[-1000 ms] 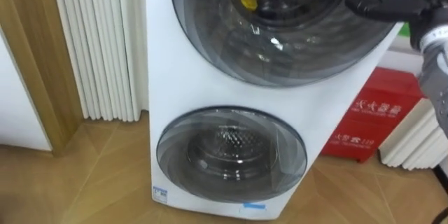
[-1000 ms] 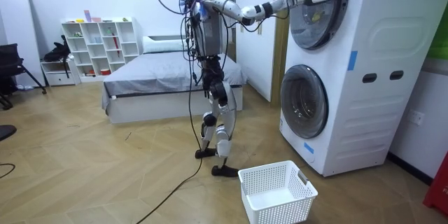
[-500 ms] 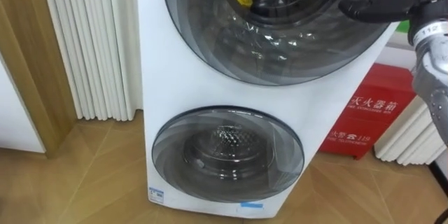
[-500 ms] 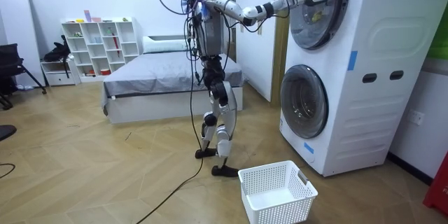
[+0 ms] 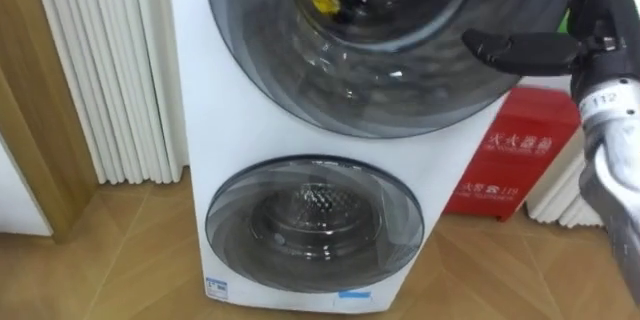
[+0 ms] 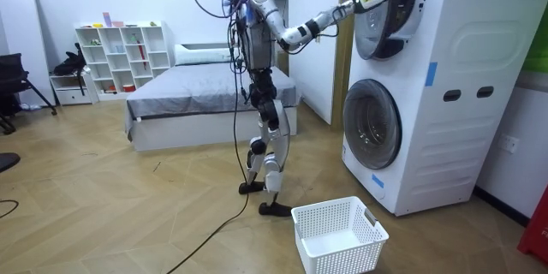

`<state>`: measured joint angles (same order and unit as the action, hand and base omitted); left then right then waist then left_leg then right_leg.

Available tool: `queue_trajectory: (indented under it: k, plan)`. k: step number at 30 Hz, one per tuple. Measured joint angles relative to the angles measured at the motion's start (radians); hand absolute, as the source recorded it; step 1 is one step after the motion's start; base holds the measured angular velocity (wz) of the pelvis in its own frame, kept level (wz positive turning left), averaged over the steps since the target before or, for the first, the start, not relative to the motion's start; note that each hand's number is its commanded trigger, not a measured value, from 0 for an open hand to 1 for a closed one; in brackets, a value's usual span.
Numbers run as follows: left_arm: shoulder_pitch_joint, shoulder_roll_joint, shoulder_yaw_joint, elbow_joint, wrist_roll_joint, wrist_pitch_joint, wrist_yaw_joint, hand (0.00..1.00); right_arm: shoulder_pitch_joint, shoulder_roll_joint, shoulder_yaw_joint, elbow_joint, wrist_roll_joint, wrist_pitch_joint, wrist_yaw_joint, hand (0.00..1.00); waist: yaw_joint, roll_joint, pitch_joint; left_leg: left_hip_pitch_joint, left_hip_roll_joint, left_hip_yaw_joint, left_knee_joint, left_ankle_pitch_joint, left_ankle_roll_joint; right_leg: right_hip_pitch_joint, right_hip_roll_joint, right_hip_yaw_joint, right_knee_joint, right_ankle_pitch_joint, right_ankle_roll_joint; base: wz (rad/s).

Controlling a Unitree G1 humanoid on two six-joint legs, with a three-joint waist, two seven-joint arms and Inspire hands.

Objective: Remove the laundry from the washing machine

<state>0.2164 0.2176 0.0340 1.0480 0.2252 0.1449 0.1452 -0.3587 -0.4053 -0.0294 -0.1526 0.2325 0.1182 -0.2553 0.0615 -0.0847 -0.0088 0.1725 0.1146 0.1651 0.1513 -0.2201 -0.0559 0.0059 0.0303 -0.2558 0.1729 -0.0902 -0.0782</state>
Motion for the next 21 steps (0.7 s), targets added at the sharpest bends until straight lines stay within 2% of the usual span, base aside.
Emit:
queue_trajectory:
  k: [3,4,7,9,10,11,17,21]
  plan:
    - [0.018,0.000,-0.001,0.011,-0.028,-0.022,0.003,0.00,0.063,0.000,-0.002,-0.076,0.048,-0.022,0.031,0.00,-0.017,0.003,0.0023,0.004,0.001,0.000,-0.001,0.000,0.000,0.004,0.001,0.003,0.000,0.000,0.000,-0.01]
    - [0.021,0.000,-0.002,0.011,-0.046,-0.025,0.003,0.00,0.077,0.000,-0.002,-0.103,0.071,-0.023,0.043,0.00,-0.034,0.004,0.0031,0.002,0.001,-0.001,-0.001,-0.001,-0.001,0.002,0.001,0.004,0.000,-0.003,0.003,0.12]
    - [0.029,-0.001,-0.002,0.010,-0.057,-0.039,0.006,0.00,0.127,-0.001,-0.012,-0.156,0.083,-0.045,0.079,0.00,-0.057,0.007,0.0047,-0.007,0.004,-0.002,-0.007,-0.010,-0.012,-0.009,0.005,0.004,0.002,-0.005,0.004,0.07]
    - [0.030,-0.001,-0.001,0.010,-0.057,-0.042,0.010,0.00,0.154,-0.001,-0.023,-0.187,0.079,-0.049,0.097,0.00,-0.062,0.004,0.0030,-0.009,0.004,0.001,-0.008,-0.012,-0.012,-0.015,0.005,0.003,0.010,-0.004,0.003,0.00]
    - [0.031,-0.001,0.000,0.011,-0.057,-0.045,0.017,0.00,0.173,-0.001,-0.031,-0.204,0.076,-0.054,0.111,0.00,-0.062,0.008,0.0051,-0.010,0.004,0.001,-0.008,-0.014,-0.012,-0.017,0.004,0.003,0.015,-0.004,0.003,0.00]
    - [0.031,-0.001,0.002,0.011,-0.056,-0.055,0.023,0.00,0.187,-0.001,-0.035,-0.222,0.076,-0.058,0.123,0.00,-0.063,0.004,0.0025,-0.011,0.006,0.004,-0.009,-0.016,-0.013,-0.017,0.005,0.003,0.015,-0.004,0.003,-0.04]
    - [0.038,-0.003,0.002,0.034,-0.056,-0.099,0.041,0.00,0.219,0.001,-0.036,-0.279,0.058,-0.073,0.162,0.00,-0.081,0.007,0.0015,-0.010,0.010,0.026,-0.006,-0.016,-0.014,-0.020,0.007,0.005,0.013,-0.004,0.001,-0.04]
    - [0.040,-0.005,0.002,0.041,-0.056,-0.103,0.041,0.00,0.236,0.006,-0.050,-0.318,0.040,-0.075,0.195,0.00,-0.085,0.012,0.0001,-0.008,0.009,0.031,-0.005,-0.016,-0.014,-0.020,0.007,0.007,0.013,-0.004,0.001,-0.02]
